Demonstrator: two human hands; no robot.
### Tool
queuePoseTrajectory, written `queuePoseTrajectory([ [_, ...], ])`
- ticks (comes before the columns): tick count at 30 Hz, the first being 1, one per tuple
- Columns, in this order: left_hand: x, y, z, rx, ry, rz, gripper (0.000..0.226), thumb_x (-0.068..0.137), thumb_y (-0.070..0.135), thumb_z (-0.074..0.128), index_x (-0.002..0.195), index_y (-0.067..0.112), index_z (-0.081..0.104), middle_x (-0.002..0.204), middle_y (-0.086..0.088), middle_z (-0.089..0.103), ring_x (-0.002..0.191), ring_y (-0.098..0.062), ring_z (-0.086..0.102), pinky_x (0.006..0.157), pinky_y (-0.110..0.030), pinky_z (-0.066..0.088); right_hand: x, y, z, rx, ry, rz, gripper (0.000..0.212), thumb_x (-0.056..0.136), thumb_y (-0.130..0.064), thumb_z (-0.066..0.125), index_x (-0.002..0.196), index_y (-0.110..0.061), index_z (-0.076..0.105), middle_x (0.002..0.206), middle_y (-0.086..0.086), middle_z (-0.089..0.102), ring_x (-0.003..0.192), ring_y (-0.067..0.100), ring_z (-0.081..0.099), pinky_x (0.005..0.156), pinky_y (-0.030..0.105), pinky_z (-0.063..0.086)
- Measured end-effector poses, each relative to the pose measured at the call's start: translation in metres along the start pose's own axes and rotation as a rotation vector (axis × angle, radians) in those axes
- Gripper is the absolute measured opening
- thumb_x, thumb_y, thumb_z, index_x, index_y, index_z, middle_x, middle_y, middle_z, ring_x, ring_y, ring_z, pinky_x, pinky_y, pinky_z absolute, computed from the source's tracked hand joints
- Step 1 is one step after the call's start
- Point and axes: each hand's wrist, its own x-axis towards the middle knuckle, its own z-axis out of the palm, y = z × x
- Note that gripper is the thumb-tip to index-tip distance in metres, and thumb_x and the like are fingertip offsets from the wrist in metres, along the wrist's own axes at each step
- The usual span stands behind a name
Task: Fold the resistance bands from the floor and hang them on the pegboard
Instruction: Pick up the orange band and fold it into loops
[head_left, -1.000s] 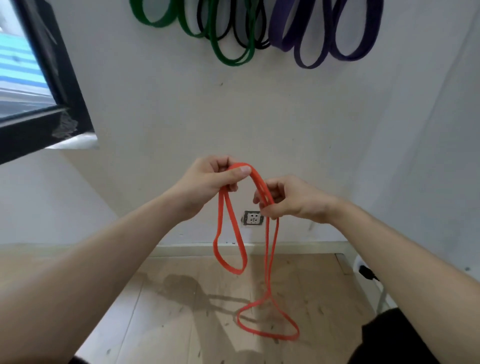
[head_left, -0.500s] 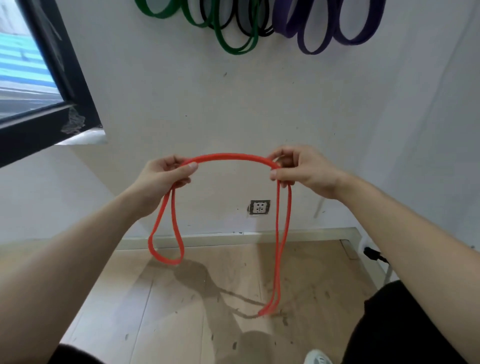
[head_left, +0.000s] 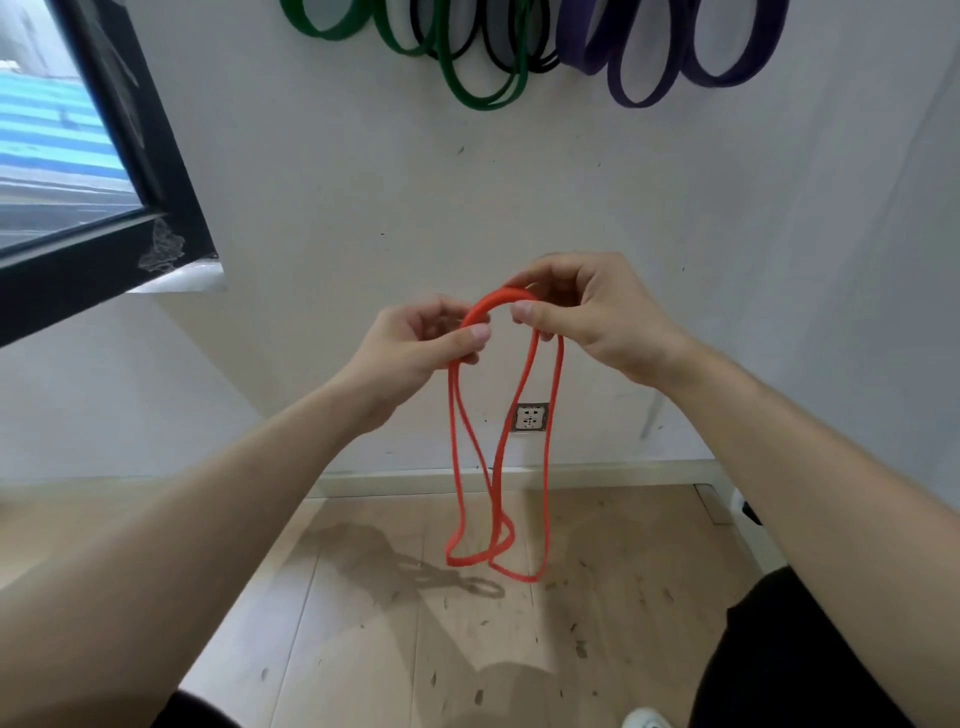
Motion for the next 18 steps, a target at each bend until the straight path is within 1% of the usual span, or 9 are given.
queuePoseTrajectory([
  [1, 0.001, 0.003, 0.004, -0.012, 0.008, 0.019, 0.021, 0.090, 0.018, 0.073, 0.107, 0.006, 0.072, 0.084, 0.000, 0.073, 0.081, -0.017, 0.071, 0.080, -0.025, 0.058, 0.000, 0.000, 0.001, -0.022, -0.018, -0.004, 0.018, 0.090, -0.011, 0.073, 0.108, -0.012, 0.074, 0.083, 0.001, 0.073, 0.072, 0.011, 0.066, 0.071, 0.026, 0.056],
  [3, 0.003, 0.007, 0.010, -0.030, 0.022, 0.046, 0.015, 0.091, 0.017, 0.072, 0.102, 0.008, 0.073, 0.081, 0.001, 0.074, 0.079, -0.017, 0.072, 0.078, -0.025, 0.057, 0.001, -0.001, 0.003, -0.057, -0.050, -0.001, 0.019, 0.090, -0.011, 0.073, 0.109, -0.011, 0.073, 0.086, 0.002, 0.074, 0.076, 0.010, 0.069, 0.072, 0.025, 0.057],
  [6, 0.004, 0.008, 0.014, -0.010, 0.063, 0.087, 0.005, 0.091, 0.015, 0.072, 0.095, 0.012, 0.073, 0.078, 0.001, 0.074, 0.076, -0.016, 0.071, 0.075, -0.023, 0.055, 0.001, 0.002, 0.002, -0.080, -0.091, 0.056, 0.020, 0.089, -0.010, 0.074, 0.108, -0.012, 0.068, 0.086, 0.003, 0.074, 0.078, 0.012, 0.072, 0.072, 0.024, 0.057],
  [10, 0.003, 0.008, 0.012, 0.005, 0.112, 0.102, 0.008, 0.093, 0.016, 0.071, 0.098, 0.010, 0.073, 0.081, -0.001, 0.074, 0.077, -0.017, 0.071, 0.078, -0.026, 0.057, -0.003, 0.007, 0.005, -0.173, -0.192, 0.170, 0.014, 0.090, -0.014, 0.072, 0.103, -0.017, 0.067, 0.088, 0.004, 0.072, 0.078, 0.016, 0.073, 0.062, 0.023, 0.054],
  [12, 0.003, 0.008, 0.008, 0.000, 0.124, 0.089, 0.011, 0.093, 0.017, 0.070, 0.100, 0.009, 0.073, 0.081, -0.003, 0.072, 0.077, -0.018, 0.071, 0.079, -0.028, 0.058, -0.004, 0.008, 0.005, -0.152, -0.196, 0.190, 0.014, 0.091, -0.014, 0.071, 0.104, -0.016, 0.068, 0.089, 0.007, 0.073, 0.079, 0.019, 0.073, 0.064, 0.028, 0.056],
  [14, 0.001, 0.008, 0.004, 0.014, 0.111, 0.068, 0.014, 0.094, 0.018, 0.070, 0.102, 0.007, 0.072, 0.083, -0.004, 0.073, 0.078, -0.018, 0.072, 0.081, -0.029, 0.059, -0.004, 0.006, 0.002, -0.076, -0.156, 0.172, 0.019, 0.091, -0.013, 0.071, 0.109, -0.015, 0.067, 0.089, 0.010, 0.073, 0.078, 0.021, 0.074, 0.064, 0.033, 0.058],
  [15, 0.000, 0.008, 0.002, 0.017, 0.102, 0.056, 0.015, 0.094, 0.019, 0.069, 0.103, 0.007, 0.072, 0.084, -0.005, 0.073, 0.079, -0.018, 0.073, 0.081, -0.029, 0.060, -0.003, 0.005, 0.001, -0.054, -0.136, 0.149, 0.023, 0.091, -0.013, 0.071, 0.114, -0.015, 0.066, 0.088, 0.011, 0.073, 0.077, 0.022, 0.074, 0.064, 0.033, 0.059],
  [18, -0.005, 0.008, 0.001, 0.023, 0.085, 0.034, 0.016, 0.095, 0.019, 0.067, 0.105, 0.008, 0.072, 0.089, -0.006, 0.076, 0.082, -0.018, 0.075, 0.080, -0.029, 0.060, -0.003, 0.001, 0.003, -0.034, -0.101, 0.068, 0.034, 0.094, -0.015, 0.067, 0.128, -0.018, 0.062, 0.088, 0.011, 0.072, 0.075, 0.020, 0.073, 0.063, 0.028, 0.057],
])
